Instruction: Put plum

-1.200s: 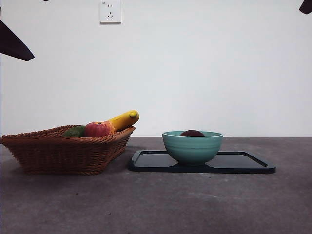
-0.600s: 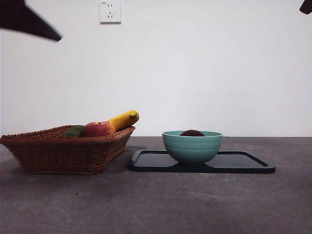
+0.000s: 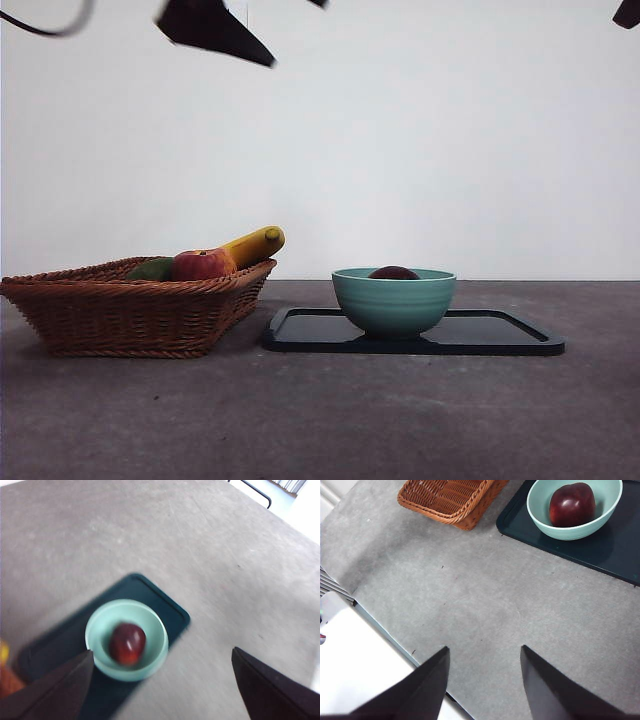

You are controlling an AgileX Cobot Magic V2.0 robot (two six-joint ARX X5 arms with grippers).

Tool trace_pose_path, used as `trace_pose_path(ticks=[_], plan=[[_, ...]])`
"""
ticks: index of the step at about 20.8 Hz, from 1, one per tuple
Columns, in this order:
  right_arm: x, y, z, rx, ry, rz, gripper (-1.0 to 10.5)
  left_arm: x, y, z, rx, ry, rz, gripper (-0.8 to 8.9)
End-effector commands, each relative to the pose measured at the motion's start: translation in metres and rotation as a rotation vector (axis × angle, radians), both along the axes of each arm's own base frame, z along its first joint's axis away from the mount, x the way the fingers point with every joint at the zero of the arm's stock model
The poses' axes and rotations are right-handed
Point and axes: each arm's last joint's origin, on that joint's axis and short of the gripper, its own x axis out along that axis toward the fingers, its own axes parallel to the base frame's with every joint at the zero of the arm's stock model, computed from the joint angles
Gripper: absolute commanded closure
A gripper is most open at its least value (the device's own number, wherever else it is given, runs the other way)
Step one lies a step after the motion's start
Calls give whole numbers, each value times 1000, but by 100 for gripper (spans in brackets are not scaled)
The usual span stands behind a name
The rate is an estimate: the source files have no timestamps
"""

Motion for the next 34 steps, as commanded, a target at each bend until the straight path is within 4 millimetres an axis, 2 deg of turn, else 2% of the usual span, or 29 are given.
trace_pose_path(ticks=[1, 4, 9, 16, 21, 25, 34], plan=[[1, 1, 1, 10, -1, 2, 721, 22, -20, -12, 10, -13, -23, 376], [1, 1, 1, 10, 0, 1, 720, 42, -41, -37, 19, -26, -54, 377], [0, 1, 1, 10, 2, 1, 721, 59, -70, -76, 111, -105, -73, 377], [0, 1, 1, 11, 6, 0, 721, 70, -100, -127, 189, -114, -123, 377], [-1, 0, 0, 3, 23, -1, 721, 74, -110, -157, 223, -70, -145, 377], [-1, 0, 0, 3, 25, 0, 721, 74, -113, -169, 246, -67, -163, 378], [-1, 0, 0, 3, 24, -1, 721, 75, -114, -172, 269, -92, -164, 381]])
